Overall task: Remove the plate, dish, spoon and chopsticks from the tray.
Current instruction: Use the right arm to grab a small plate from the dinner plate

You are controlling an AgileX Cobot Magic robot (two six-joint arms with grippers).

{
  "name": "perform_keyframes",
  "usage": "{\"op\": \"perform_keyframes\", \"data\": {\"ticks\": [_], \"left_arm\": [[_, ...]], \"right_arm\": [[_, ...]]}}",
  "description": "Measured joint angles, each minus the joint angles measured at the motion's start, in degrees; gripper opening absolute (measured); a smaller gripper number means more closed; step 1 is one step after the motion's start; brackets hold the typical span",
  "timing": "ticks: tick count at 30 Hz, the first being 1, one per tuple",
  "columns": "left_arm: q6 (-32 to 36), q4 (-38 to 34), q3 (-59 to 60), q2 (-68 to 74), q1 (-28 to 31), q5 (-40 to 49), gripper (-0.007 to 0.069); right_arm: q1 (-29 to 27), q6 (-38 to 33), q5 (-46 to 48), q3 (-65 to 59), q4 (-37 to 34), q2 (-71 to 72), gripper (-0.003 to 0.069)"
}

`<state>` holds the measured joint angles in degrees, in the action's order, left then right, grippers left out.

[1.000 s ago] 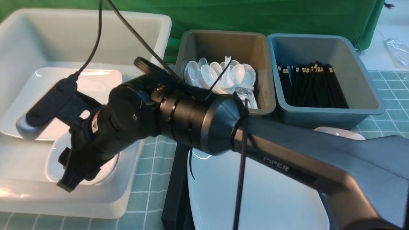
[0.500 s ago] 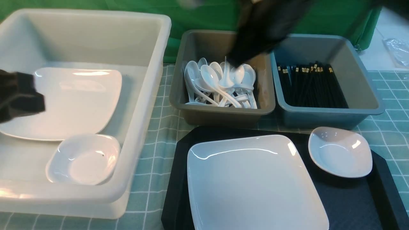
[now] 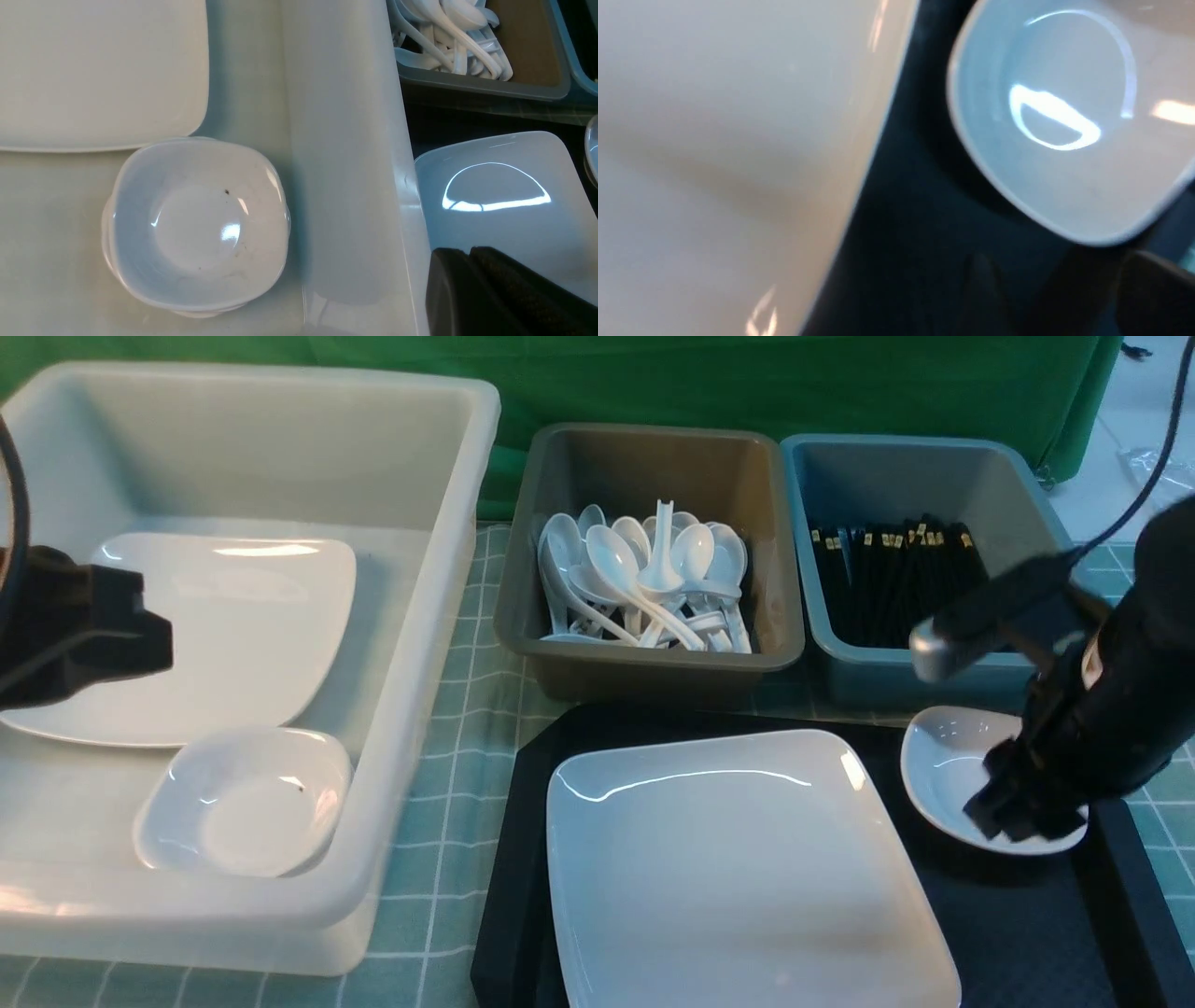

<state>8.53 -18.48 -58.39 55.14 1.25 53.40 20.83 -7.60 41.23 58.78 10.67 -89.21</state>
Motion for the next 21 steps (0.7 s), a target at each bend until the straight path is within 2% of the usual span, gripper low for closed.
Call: {"op": "perform_keyframes", "data": {"ticks": [2, 5, 12, 15, 17, 20, 21], "left_arm": [[0.0, 0.2, 0.0, 0.0, 0.0, 0.0, 0.0011], [0.0, 0.8, 0.0, 0.0, 0.0, 0.0, 0.0011], [0.0, 0.8, 0.0, 0.0, 0.0, 0.0, 0.0011], [0.0, 0.8, 0.0, 0.0, 0.0, 0.0, 0.0011], [0.0, 0.8, 0.0, 0.0, 0.0, 0.0, 0.0011], [0.0, 0.8, 0.0, 0.0, 0.0, 0.0, 0.0012], [0.0, 0.8, 0.0, 0.0, 0.0, 0.0, 0.0012]], "right_arm": [[0.0, -0.2, -6.1, -3.2, 0.1, -1.5, 0.0502], [0.0, -0.5, -12.9, -5.6, 0.1, -4.6, 0.0512], [0.0, -0.2, -19.6, -5.8, 1.9, -9.9, 0.0406], [0.0, 0.3, -19.9, -5.8, 3.0, -11.0, 0.0393], [0.0, 0.5, -20.0, -5.7, 3.3, -11.4, 0.0358], [0.0, 0.5, -20.3, -5.3, 4.2, -11.0, 0.0198], [0.0, 0.3, -20.4, -5.2, 4.5, -10.4, 0.0173]]}}
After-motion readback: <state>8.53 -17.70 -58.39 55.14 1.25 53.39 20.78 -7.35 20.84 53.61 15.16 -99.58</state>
